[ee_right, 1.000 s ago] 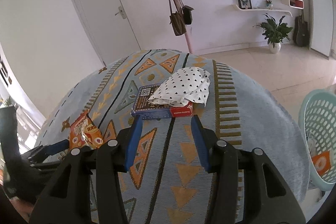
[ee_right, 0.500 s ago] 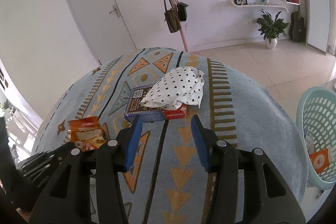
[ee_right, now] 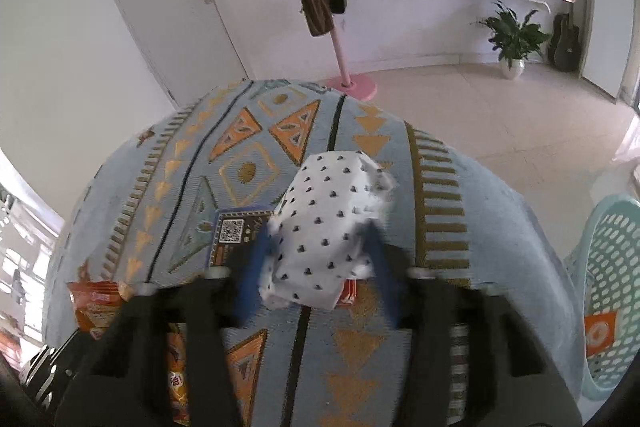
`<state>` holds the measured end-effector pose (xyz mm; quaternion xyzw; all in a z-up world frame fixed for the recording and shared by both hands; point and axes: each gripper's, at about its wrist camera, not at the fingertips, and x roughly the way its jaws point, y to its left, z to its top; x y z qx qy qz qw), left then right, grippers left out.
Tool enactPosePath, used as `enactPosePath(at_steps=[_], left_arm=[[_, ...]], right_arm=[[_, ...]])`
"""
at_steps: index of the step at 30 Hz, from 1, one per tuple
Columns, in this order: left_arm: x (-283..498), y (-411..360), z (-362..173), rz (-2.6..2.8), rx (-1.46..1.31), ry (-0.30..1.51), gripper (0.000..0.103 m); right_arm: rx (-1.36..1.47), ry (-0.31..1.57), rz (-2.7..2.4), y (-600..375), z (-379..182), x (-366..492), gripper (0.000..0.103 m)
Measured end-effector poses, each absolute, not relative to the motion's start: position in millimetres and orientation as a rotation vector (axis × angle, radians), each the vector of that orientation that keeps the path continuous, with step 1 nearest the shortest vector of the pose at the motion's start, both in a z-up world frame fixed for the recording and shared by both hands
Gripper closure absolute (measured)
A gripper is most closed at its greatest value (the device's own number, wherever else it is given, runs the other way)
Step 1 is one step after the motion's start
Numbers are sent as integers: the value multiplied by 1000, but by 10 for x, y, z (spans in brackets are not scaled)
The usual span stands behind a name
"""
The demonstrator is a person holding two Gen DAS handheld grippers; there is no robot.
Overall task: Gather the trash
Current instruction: 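Grasp the orange snack bag with the left tool while the right tool grasps the polka-dot paper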
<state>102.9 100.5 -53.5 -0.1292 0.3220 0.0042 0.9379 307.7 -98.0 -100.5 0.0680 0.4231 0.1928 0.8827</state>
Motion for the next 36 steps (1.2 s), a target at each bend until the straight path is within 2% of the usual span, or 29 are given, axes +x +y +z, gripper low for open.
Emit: enactPosePath(at_steps=[3,6,15,19,22,24,25,26,29,36], left_arm=[[1033,1005,-535,5,-266,657,101],[1051,1027,-547,2,-267,656,101],[1052,1034,-562,-5,-271,652,101],[1057,1049,-566,-7,-273,651,101],[1049,1052,-564,-10,-274,650,101],[1041,1055,-566,-13,-275,650,101],[1037,1056,-568,-14,-276,650,101],[1036,1054,-567,-16,-276,649,101],[1032,1054,-565,-21,-280,647,101],[1033,1051,-562,-22,-278,647,101]], right_arm=[[171,849,430,-1067,-937,3016,82],[181,800,457,-1201,-810,2883,85],[474,848,787,-1649,-612,2611,85],[451,892,798,-1683,-672,2493,81],[315,894,722,-1617,-717,2350,79],[193,902,680,-1506,-780,2218,63],[152,904,659,-1463,-814,2167,39],[92,892,609,-1419,-843,2084,31],[-38,856,565,-1321,-918,1896,31],[-23,898,556,-1317,-1063,1824,31]])
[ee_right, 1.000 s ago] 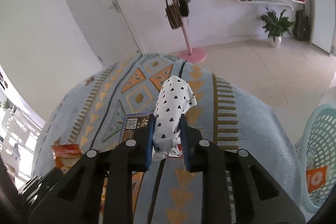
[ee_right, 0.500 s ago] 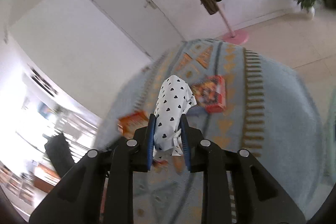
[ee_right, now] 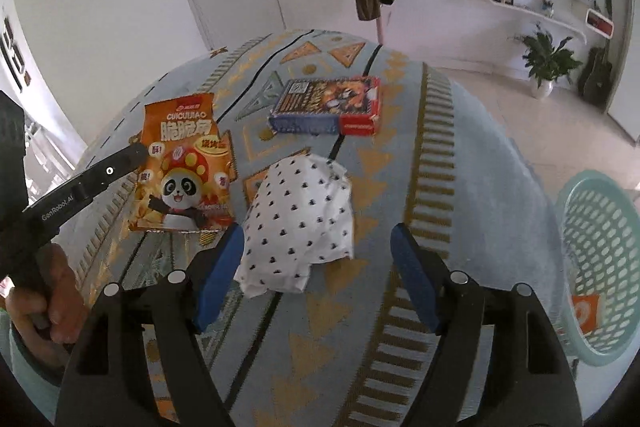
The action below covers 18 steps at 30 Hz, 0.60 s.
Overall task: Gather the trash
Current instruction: 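Grasp the orange snack bag with the left tool while the right tool grasps the polka-dot paper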
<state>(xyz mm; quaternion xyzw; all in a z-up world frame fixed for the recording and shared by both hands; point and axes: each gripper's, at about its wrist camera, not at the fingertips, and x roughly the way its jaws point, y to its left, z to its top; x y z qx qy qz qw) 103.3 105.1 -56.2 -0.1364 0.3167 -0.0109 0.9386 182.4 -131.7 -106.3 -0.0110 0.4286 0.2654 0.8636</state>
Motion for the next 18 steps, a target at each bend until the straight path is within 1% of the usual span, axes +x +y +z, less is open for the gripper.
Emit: enactPosePath(at_steps=[3,4,6,7,8,9,14,18], left_arm=[[1031,1050,-566,-27,-278,647,101],[1035,1050,-564,-30,-277,646,102],[1044,1054,-562,-39,-282,646,102],[1042,1049,-555,-44,-283,644,102],[1035,1041,-538,-48,-284,638,102],[1021,1035,-518,-57,-292,629,102],[1008,943,-286,-116,-326,582,103],[1037,693,-20,-174,-298,545,103]], right_arm=[[-38,899,555,-1144,-1123,1871,32],[-41,901,544,-1095,-1143,1892,35],[-43,927,536,-1004,-1188,1919,68],[-40,930,547,-972,-1196,1939,71],[-36,921,552,-971,-1177,1953,82],[-32,911,559,-973,-1150,1945,87],[-22,842,543,-1161,-923,1864,89],[63,803,539,-1478,-727,1860,89]])
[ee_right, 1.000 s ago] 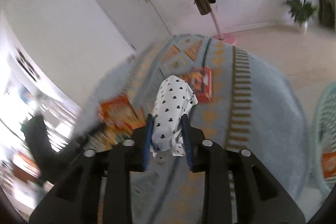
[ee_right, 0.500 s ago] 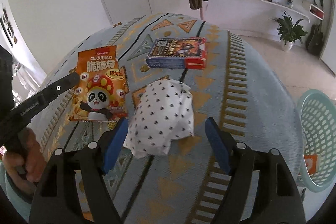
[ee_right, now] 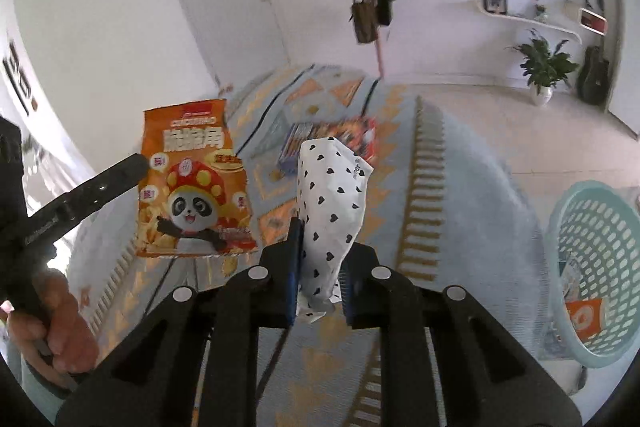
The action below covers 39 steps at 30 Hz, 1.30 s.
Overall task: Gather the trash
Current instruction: 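Carry the snack bag and polka-dot paper over the teal basket and release both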
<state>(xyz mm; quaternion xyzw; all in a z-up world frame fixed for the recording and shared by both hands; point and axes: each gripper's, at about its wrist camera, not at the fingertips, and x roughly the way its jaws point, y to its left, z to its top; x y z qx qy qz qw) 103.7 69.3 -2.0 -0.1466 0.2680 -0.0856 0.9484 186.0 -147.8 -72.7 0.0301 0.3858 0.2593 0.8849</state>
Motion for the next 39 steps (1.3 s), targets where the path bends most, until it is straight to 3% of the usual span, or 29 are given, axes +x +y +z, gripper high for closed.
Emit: enactPosePath(at_steps=[14,24,32,33,34,36,39], left_arm=[[1730,-1000,328,-495,-147,526,103],[2303,-2091,-275,-600,-95,679,103],[2530,-2439,-664,-593,-49,769,101],[2542,-2433,-688,-596,-53,779,96],[2565,-2483,-711,-611,-55,794,75],[2579,-2446,-763,-605,-45,806,50],[2539,-2382,-784,-603,-27,803,49]], right_arm=[[193,681,222,-3126,-444,1963,89],[280,747,-54,-4267,-866,2014,88],[288,821,-158,-4480,-1260,2086,88],[286,825,-165,-4488,-1285,2096,88],[286,830,-167,-4491,-1308,2087,87],[292,843,-172,-4522,-1353,2106,81],[288,864,-171,-4556,-1393,2137,71]])
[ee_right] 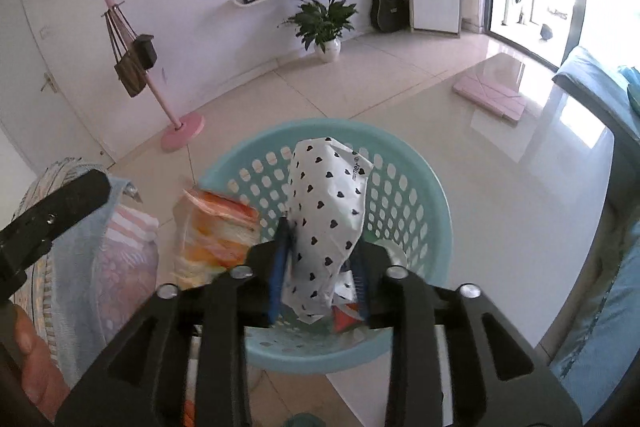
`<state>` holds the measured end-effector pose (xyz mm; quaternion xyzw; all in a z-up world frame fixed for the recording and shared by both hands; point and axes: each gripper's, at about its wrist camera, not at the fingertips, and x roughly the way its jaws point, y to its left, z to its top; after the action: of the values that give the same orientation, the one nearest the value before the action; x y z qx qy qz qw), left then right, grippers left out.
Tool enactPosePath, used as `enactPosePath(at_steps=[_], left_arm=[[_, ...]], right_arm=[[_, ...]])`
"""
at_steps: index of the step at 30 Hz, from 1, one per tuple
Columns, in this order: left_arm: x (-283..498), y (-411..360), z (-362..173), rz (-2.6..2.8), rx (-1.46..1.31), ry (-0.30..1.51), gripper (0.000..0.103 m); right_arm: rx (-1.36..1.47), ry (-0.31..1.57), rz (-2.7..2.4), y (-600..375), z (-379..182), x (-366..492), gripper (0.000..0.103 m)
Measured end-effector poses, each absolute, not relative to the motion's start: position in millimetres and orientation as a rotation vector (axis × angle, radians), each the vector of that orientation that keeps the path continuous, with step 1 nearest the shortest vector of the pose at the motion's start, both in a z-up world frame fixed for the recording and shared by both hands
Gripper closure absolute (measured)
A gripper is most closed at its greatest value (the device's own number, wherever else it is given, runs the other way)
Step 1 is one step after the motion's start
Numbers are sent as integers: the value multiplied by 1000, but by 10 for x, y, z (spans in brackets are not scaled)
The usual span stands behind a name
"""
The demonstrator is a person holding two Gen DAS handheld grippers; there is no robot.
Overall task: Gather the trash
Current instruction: 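Carry the snack bag and polka-dot paper over the teal basket and release both, then move the left tool back to the rug toward the red card box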
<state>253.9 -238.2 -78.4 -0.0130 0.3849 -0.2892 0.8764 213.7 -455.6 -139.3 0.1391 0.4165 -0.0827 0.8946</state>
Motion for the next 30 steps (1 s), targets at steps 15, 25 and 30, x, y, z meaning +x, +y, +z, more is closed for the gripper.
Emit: enactPosePath(at_steps=[15,25,30], left_arm=[[2259,-1789,-491,-553,-112,736,47],[2022,-742,-367,-364,-253,676,47],[2019,-107,-382,-252,-294,686,47]], right_arm=[[259,790,-148,-4254,-1058,1953,54],[179,725,51,-3340,-678,2044,54],[99,729,144,-2745,-698,2098,54]])
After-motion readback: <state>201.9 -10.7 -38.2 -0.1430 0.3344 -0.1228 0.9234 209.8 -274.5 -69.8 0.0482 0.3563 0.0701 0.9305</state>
